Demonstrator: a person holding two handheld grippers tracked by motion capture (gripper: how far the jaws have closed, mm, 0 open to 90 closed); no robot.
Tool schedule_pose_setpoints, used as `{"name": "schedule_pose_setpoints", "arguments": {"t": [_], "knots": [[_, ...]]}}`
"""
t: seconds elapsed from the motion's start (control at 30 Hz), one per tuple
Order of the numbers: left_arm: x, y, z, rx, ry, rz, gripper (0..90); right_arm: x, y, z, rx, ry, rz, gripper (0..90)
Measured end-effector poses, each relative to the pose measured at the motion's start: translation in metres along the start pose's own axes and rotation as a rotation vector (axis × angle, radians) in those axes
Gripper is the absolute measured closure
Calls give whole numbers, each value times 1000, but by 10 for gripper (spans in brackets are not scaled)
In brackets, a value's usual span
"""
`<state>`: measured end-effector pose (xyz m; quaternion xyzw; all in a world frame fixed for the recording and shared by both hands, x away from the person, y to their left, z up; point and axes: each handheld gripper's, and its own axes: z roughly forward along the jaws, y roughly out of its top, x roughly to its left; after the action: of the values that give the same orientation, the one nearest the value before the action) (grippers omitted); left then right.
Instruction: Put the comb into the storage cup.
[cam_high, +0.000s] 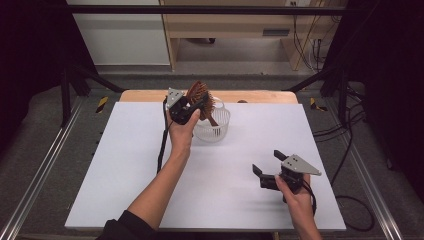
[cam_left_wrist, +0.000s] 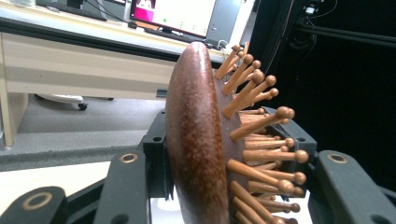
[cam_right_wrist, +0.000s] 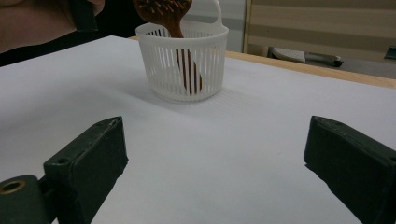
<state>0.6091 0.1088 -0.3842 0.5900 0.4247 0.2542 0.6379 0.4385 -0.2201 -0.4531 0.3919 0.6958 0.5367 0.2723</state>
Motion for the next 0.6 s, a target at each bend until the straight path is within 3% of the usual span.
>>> {"name": "schedule_pose_setpoints", "arguments": {"t": [0.6], "knots": [[16, -2, -9, 16, 1, -26, 475, 0, -1, 1, 8, -2, -1, 61]]}}
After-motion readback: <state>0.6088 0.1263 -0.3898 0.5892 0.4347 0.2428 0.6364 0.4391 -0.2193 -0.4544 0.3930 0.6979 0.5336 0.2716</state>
